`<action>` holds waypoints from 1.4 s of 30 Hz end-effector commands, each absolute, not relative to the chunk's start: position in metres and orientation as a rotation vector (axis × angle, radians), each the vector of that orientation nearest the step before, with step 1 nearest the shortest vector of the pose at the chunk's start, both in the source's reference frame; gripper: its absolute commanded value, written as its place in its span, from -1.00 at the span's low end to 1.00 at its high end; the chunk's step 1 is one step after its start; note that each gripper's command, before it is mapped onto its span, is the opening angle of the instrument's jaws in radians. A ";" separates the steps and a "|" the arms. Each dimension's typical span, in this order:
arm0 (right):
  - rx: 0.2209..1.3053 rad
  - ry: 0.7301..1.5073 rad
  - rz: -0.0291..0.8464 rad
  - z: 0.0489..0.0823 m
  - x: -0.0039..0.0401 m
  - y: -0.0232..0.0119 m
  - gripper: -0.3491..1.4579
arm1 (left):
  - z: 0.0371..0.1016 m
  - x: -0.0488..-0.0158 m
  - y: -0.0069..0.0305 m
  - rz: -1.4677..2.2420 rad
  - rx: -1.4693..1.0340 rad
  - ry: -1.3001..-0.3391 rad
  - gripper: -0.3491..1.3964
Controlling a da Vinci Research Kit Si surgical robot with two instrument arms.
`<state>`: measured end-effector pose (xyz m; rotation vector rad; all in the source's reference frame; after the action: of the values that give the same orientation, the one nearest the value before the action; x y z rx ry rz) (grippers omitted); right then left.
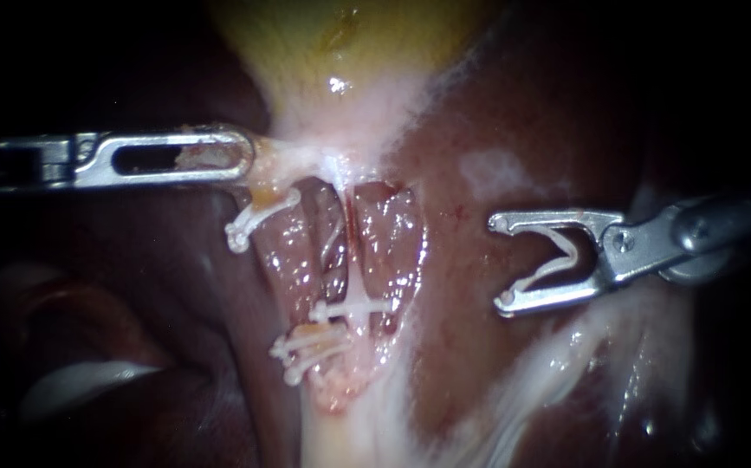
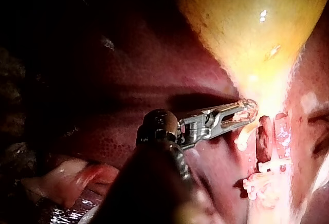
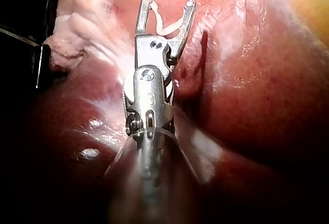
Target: Clipping second clip right tube
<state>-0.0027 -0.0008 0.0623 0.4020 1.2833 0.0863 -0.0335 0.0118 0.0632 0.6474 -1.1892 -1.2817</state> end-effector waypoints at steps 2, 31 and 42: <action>0.413 1.280 0.104 0.0623 -0.0025 -0.0010 -0.09 | 0.0632 -0.0336 0.0117 -1.282 0.647 -1.190 -1.00; 0.618 1.205 0.457 0.0687 0.0092 -0.0042 -0.09 | 0.0619 -0.0345 0.0109 -1.284 0.636 -1.191 -1.00; 0.674 1.212 0.496 0.0696 0.0118 -0.0042 -0.09 | 0.0619 -0.0345 0.0109 -1.284 0.636 -1.191 -1.00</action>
<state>0.0120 -0.0042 0.0696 0.6832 1.2143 0.5004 -0.0345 0.0109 0.0619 0.6357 -1.1906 -1.2844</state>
